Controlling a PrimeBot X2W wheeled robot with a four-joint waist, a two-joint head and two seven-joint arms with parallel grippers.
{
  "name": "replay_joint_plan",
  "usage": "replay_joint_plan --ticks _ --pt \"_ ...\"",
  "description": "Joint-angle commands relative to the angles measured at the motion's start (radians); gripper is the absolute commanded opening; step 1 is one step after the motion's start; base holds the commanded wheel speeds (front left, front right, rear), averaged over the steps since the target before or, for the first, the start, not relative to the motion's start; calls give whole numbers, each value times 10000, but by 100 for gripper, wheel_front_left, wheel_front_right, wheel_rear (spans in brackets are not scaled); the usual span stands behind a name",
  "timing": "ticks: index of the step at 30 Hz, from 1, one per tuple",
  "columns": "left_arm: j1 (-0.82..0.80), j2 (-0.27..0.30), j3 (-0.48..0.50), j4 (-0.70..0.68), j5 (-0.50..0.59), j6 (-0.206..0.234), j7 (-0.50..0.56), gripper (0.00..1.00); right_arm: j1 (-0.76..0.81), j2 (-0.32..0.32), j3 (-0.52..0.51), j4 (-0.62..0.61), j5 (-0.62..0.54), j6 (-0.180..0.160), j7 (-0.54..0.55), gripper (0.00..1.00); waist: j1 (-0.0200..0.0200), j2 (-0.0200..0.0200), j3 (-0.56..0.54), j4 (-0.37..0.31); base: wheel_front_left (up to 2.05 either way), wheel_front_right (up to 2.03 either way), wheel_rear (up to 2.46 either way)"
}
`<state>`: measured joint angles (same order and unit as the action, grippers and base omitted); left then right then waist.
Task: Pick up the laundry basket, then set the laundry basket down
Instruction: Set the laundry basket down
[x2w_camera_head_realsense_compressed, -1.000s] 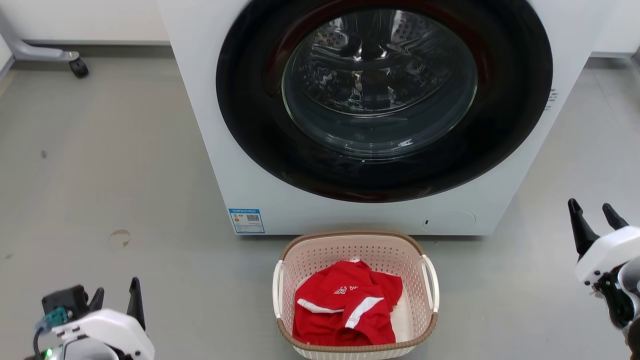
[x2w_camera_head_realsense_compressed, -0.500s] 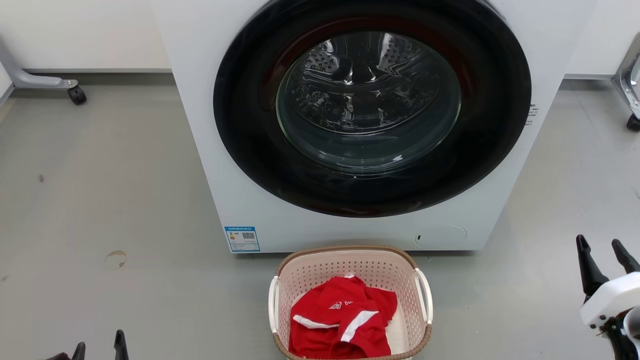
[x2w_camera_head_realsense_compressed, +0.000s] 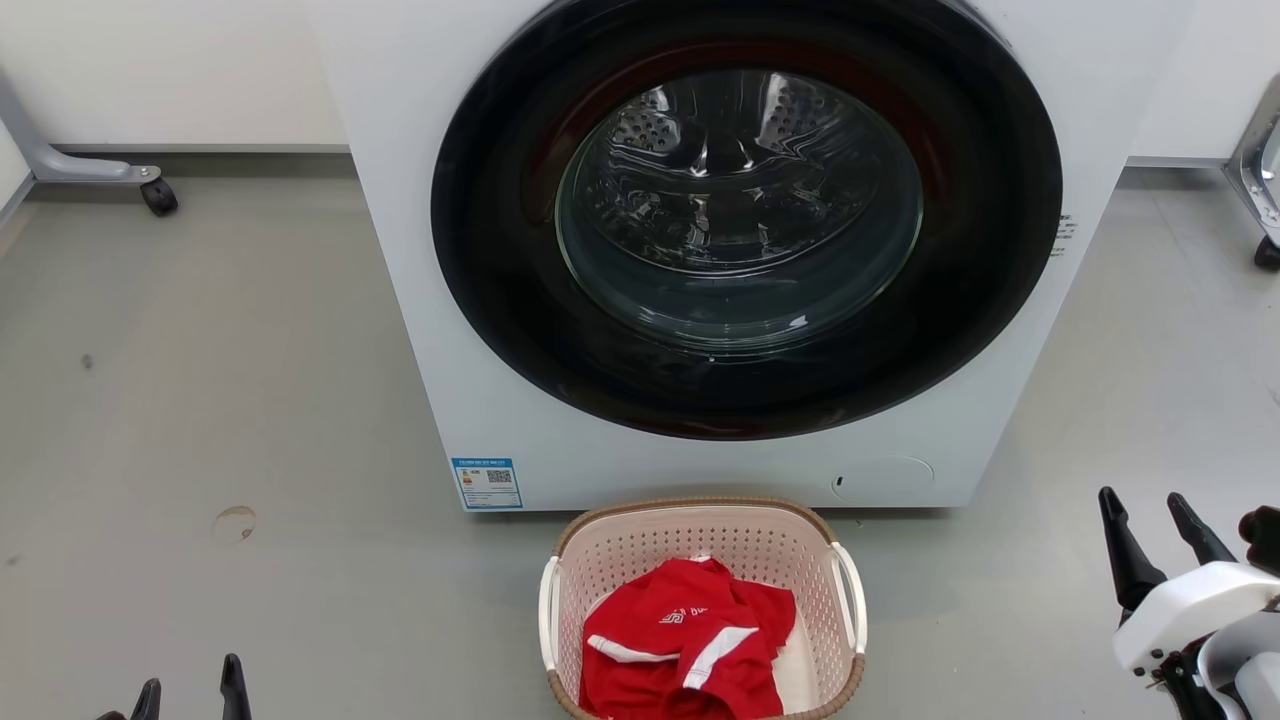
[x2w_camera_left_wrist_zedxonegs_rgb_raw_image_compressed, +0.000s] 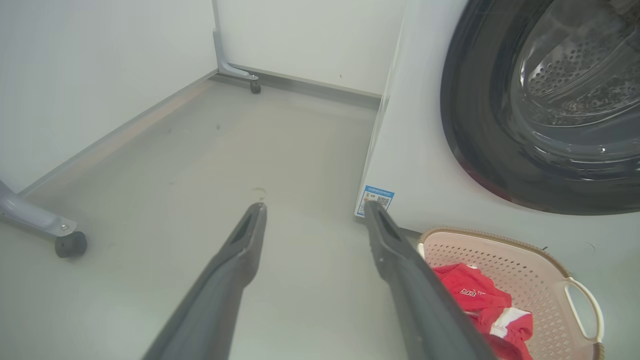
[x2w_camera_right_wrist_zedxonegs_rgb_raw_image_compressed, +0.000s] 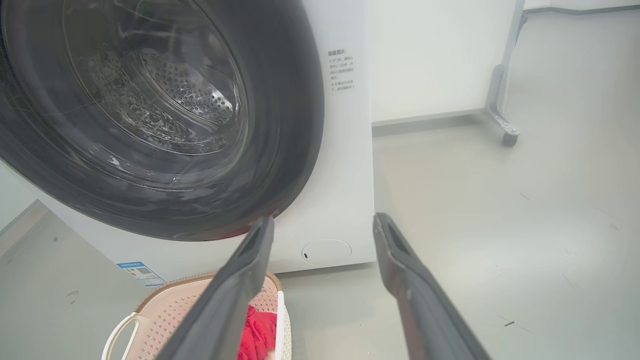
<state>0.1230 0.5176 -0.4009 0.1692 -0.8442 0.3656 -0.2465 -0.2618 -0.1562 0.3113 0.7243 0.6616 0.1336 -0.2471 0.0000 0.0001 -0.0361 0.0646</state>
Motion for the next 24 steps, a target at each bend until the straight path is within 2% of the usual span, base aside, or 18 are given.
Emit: replay_joint_plan --ticks 1,13,24 --pt "-272 319 418 -274 103 127 -39 100 -113 -173 196 -209 55 -29 -147 100 0 -1 -10 7 0 0 0" --pt "-283 403 466 -407 199 63 -50 100 -127 -94 427 -132 164 -29 -147 100 0 -1 -54 59 0 0 0" --pt "-405 548 128 -661 159 21 634 100 -293 -113 732 104 267 -29 9 100 0 -1 -133 22 0 0 0"
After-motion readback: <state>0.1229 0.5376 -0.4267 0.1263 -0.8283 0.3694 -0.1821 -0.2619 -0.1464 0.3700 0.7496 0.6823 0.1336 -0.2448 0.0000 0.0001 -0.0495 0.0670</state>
